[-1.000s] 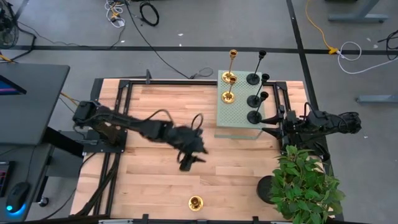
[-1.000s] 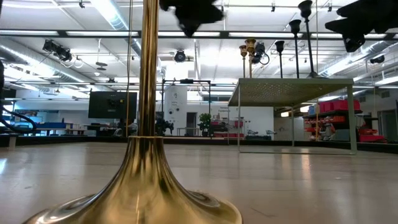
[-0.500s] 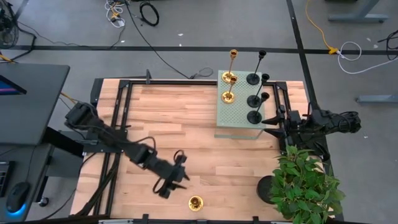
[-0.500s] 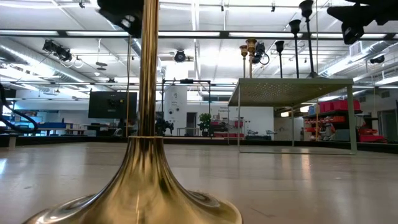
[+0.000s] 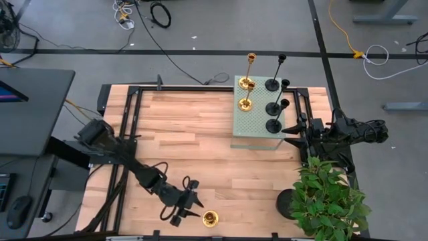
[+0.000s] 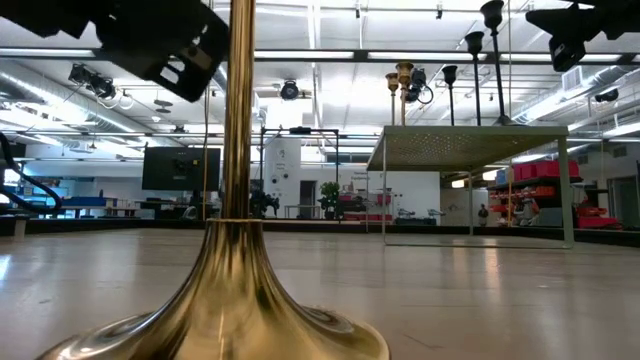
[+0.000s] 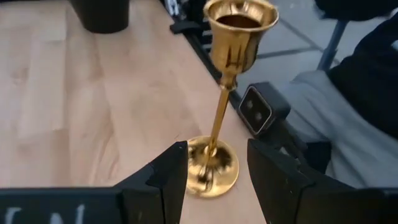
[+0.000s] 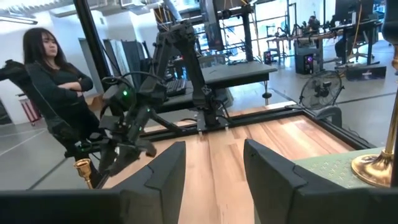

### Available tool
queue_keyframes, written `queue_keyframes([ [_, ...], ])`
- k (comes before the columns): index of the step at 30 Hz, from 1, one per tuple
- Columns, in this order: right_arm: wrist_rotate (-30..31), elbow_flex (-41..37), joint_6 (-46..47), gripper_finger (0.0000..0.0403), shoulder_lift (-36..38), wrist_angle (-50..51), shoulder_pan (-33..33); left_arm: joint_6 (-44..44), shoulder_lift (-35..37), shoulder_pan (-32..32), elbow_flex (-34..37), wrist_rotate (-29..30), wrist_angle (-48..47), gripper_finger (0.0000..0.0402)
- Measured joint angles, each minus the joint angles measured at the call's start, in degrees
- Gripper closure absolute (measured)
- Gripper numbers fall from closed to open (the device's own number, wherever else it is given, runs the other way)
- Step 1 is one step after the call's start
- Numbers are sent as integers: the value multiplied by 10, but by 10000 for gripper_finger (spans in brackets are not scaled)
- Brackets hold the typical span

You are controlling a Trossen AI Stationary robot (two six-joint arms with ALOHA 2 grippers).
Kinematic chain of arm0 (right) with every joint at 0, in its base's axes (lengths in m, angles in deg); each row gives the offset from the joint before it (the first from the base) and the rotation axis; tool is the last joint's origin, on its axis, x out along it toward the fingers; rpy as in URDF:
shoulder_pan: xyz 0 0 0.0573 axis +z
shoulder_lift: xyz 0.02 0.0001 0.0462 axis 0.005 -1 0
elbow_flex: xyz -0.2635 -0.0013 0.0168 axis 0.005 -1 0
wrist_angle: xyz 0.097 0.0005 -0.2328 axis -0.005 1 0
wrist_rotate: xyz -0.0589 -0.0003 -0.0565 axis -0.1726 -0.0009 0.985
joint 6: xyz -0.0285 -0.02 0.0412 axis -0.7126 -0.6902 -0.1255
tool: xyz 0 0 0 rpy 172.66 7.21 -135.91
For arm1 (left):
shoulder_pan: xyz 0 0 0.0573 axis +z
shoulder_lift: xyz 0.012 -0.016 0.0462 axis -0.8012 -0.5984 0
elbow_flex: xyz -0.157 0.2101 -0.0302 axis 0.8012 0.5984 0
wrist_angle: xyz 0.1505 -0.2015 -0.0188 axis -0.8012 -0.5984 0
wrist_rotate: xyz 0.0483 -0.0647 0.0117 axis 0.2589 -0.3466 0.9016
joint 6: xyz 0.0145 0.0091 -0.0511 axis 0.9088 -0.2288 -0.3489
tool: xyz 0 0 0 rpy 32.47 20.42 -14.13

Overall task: Pick & Place candle stick holders
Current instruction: Put the light brown candle holder on top of the shelf aligned with the other light brown candle holders

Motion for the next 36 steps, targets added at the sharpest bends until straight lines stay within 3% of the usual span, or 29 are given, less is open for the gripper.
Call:
queue_keyframes([
  [16, 0, 0, -2, 240, 0, 3, 0, 7, -138, 8, -57, -38, 139, 234],
  [25, -1, 0, -3, 240, 0, 11, 0, -2, -152, 15, -78, -47, 143, 237],
  [29, -1, 0, -7, 240, 0, 14, 0, -2, -152, 15, -78, -47, 148, 264],
  [36, -1, 0, -10, 240, 0, 14, 0, -2, -152, 19, -78, -42, 140, 349],
])
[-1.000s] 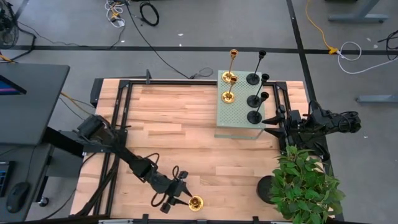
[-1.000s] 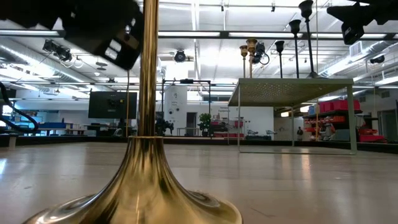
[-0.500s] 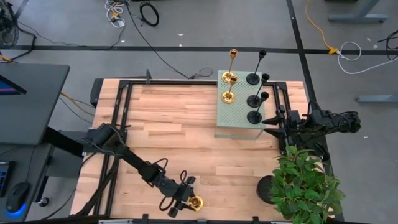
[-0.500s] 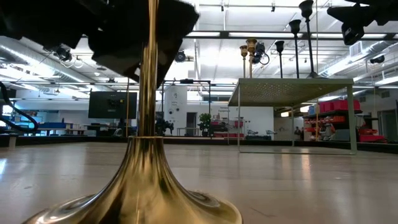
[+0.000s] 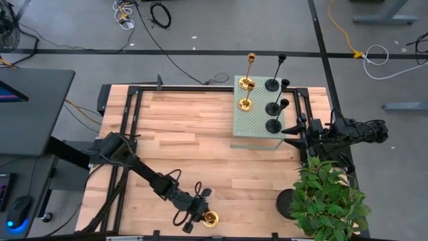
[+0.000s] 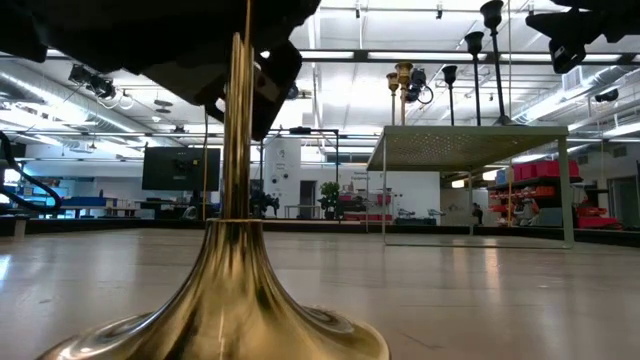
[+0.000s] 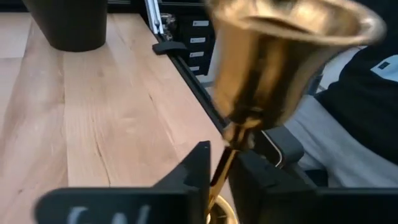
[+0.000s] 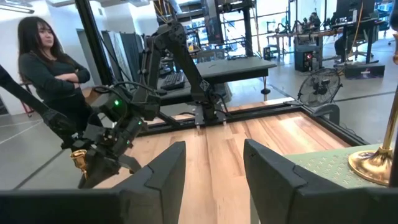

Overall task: Pick & Place candle stick holders
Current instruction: Put the light brown candle holder on top of the shelf aligned with the other light brown candle holders

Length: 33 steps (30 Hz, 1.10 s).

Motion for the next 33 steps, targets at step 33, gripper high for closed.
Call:
queue_keyframes([
  [33, 0, 0, -8, 240, 0, 8, 0, -21, 157, 216, 1, -93, -144, 386],
])
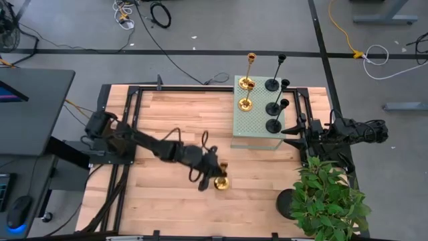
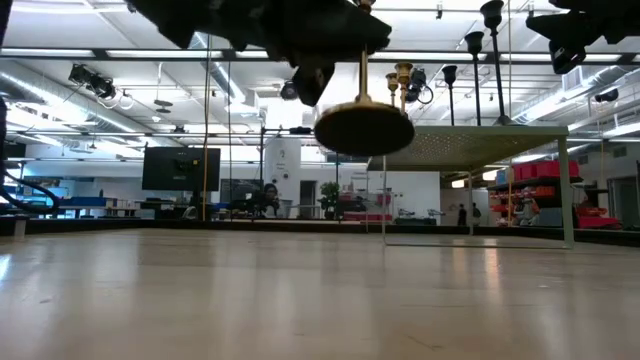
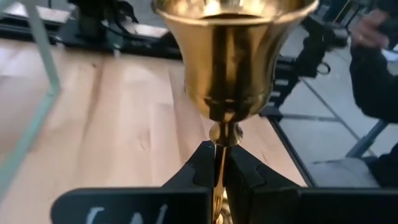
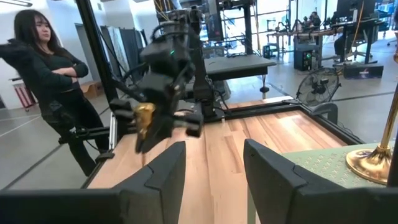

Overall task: Pick & Place candle stick holders
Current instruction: Put the light brown candle holder on top of the shelf aligned with the other light brown candle holders

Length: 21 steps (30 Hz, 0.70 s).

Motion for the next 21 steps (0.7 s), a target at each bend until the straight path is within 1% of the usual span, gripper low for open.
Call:
queue_keyframes([
  [3, 0, 0, 0, 240, 0, 0, 0, 0, 19, 34, -2, -20, -8, 388],
  [5, 0, 0, -1, 240, 0, 0, 0, 1, 28, 55, -20, -31, -39, 388],
  [8, 0, 0, -4, 240, 0, 1, 0, 21, 30, 84, -71, -40, -118, 388],
  [10, 1, 0, -10, 240, 0, 0, 0, 53, 30, 102, -106, -58, -172, 388],
  [12, 1, 0, -11, 240, 0, 0, 0, 73, 30, 119, -138, -63, -207, 388],
  [14, 1, 0, -11, 240, 0, 0, 0, 83, 30, 136, -160, -67, -224, 388],
  [17, 1, 0, -11, 240, 0, 0, 0, 104, 30, 161, -182, -90, -232, 388],
  [21, 1, 0, -11, 240, 0, 0, 0, 107, 28, 191, -199, -96, -232, 388],
])
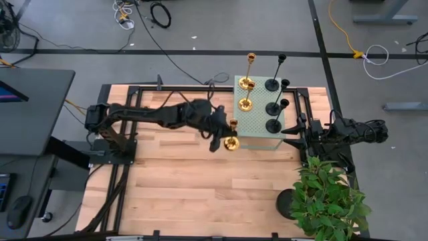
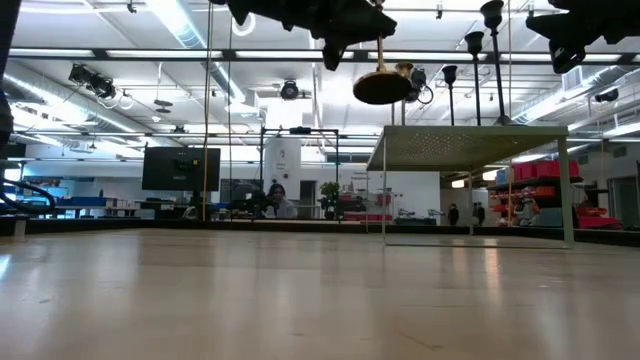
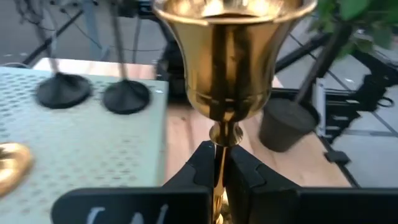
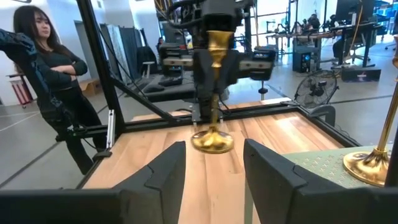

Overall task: Pick & Place candle stick holders
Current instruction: Put the light brown candle holder on top of the shelf aligned with the other light brown candle holders

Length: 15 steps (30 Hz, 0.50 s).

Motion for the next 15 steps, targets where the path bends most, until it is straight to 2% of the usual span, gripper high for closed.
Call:
queue_keyframes([
  [7, 1, 0, -5, 240, 0, 0, 0, 5, -10, 38, -19, 4, 0, 388],
  [15, 1, 0, -15, 240, 0, -2, 0, 28, -56, 47, -69, 26, -1, 388],
])
